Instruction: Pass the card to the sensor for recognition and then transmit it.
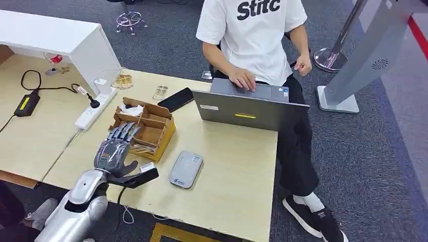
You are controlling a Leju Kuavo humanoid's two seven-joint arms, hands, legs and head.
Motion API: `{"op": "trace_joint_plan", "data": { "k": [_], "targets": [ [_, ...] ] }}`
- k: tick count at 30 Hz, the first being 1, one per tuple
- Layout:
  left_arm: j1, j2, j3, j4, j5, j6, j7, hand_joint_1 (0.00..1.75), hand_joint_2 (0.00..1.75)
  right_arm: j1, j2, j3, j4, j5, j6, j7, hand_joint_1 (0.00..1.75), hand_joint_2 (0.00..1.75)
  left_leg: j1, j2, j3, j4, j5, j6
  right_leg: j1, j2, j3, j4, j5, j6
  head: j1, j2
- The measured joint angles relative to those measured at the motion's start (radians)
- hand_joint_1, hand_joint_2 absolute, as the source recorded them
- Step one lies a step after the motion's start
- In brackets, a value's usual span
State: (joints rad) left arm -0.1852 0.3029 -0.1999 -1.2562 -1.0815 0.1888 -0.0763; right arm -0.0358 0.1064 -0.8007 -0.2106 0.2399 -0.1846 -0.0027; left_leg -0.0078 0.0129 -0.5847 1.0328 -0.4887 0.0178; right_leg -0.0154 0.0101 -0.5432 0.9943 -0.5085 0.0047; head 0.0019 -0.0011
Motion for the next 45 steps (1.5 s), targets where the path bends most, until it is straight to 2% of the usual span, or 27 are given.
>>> {"op": "trace_joint_plan", "data": {
  "k": [1, 12, 21, 26, 35, 45],
  "targets": [
    [-0.001, -0.002, 0.002, 0.002, 0.0, 0.001, 0.0, 1.75, 1.75, 0.0, 0.0, 0.0, 0.0, 0.0, 0.001, 0.0, 0.0, 1.75, 0.0, 0.0, 0.0, 0.0, 0.0, 0.0, 0.0, 0.0, 0.0, 0.0, 0.0, 0.0, 0.0, 0.0],
    [-0.004, -0.007, 0.018, 0.022, 0.001, 0.019, 0.0, 1.75, 1.75, -0.001, 0.0, -0.003, 0.0, 0.009, 0.0, 0.0, 0.0, 1.75, 0.0, 0.0, 0.0, 0.0, 0.0, 0.0, 0.0, 0.0, 0.0, 0.0, 0.0, 0.0, 0.0, 0.0],
    [-0.056, -0.014, 0.026, 0.079, -0.003, 0.04, 0.0, 1.75, 1.75, -0.004, 0.0, -0.008, 0.0, 0.022, 0.013, 0.0, 0.0, 1.75, 0.0, 0.0, 0.0, 0.0, 0.0, 0.0, 0.0, 0.0, 0.0, 0.0, 0.0, 0.0, 0.0, 0.0],
    [-0.11, -0.017, 0.052, 0.098, 0.018, 0.074, 0.0, 1.75, 1.75, -0.006, 0.0, -0.014, 0.0, 0.034, 0.013, -0.002, 0.0, 1.75, 0.0, -0.001, 0.0, 0.0, 0.0, 0.0, 0.0, -0.001, 0.0, 0.0, 0.0, 0.0, 0.0, 0.0],
    [-0.244, -0.017, 0.085, 0.098, 0.038, 0.083, 0.005, 1.75, 1.75, -0.01, 0.0, -0.015, 0.0, 0.052, 0.015, -0.008, 0.0, 1.75, 0.0, -0.001, 0.0, 0.0, 0.0, 0.0, 0.0, -0.001, 0.0, 0.0, 0.0, 0.0, 0.0, 0.0],
    [-0.296, -0.018, 0.091, 0.08, 0.038, 0.083, 0.009, 1.75, 1.75, -0.011, 0.0, -0.015, 0.0, 0.056, 0.014, -0.001, 0.0, 1.75, 0.0, -0.001, 0.0, 0.0, 0.0, 0.0, 0.0, -0.001, 0.0, 0.0, 0.0, 0.0, 0.0, 0.0]
  ]
}}
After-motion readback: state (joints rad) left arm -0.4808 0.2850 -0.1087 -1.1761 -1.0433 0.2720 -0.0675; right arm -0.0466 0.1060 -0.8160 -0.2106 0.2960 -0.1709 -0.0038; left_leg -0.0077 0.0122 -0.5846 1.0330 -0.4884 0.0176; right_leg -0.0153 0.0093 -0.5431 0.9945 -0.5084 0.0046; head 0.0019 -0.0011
